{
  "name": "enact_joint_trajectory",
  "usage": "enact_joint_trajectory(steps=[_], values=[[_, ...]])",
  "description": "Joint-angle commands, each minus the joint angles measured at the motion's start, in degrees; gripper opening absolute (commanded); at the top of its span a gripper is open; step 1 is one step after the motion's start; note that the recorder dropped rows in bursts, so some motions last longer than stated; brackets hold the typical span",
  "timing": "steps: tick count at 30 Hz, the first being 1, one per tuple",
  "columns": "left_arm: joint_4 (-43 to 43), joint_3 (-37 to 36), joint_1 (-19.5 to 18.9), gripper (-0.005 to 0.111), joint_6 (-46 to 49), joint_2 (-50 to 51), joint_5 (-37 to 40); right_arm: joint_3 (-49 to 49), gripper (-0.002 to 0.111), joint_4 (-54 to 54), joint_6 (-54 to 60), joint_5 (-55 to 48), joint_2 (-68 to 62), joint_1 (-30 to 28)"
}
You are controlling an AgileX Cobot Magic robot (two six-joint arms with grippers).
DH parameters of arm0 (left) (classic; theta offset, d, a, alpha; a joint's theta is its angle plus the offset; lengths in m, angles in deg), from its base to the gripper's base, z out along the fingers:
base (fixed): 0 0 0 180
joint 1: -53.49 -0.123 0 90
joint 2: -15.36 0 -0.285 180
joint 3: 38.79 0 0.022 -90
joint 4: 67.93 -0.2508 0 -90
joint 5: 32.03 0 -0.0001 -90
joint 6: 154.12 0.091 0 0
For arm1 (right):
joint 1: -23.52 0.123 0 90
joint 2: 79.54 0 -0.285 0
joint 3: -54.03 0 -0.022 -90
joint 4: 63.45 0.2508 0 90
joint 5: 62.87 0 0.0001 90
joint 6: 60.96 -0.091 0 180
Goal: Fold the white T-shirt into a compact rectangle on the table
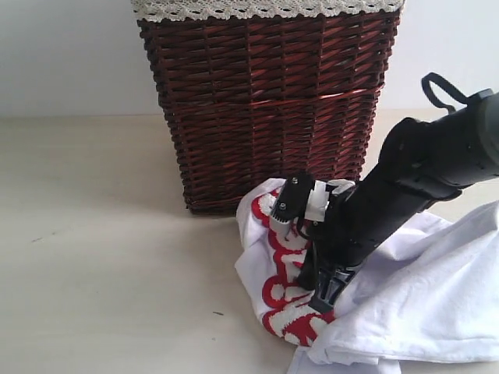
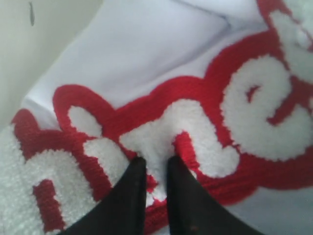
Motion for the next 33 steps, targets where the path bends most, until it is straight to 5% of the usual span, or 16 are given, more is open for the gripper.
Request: enact_joint_trajectory(steps=[1,15,22,25,30,33], values=[[0.40,0.00,0.33,0.000,-0.35,-0.31,-0.64,1.42,0.000,-2.97,-3.14,-1.35,-3.00,4.29],[0.40,0.00,0.33,0.000,-0.35,-0.31,-0.64,15.98,0.000,3.60,-6.87,-6.60,-3.01,12.06],[0.40,0.00,0.33,0.000,-0.35,-0.31,-0.64,15.88,0.030,-12.44,-12.14,-11.49,10.70,11.94],[0.40,0.00,0.33,0.000,-0.35,-0.31,-0.64,15.88,0.042,-15.68,-12.14,-19.35,18.46,9.90],[0.40,0.00,0.33,0.000,-0.35,-0.31,-0.64,12.18,0.043,-17.09,-12.14,-38.62,26.27,2.30],[0.40,0.00,0.33,0.000,-0.35,-0.31,-0.64,3.39,0.043,-17.09,-12.04,-38.11,27.95,-2.40]])
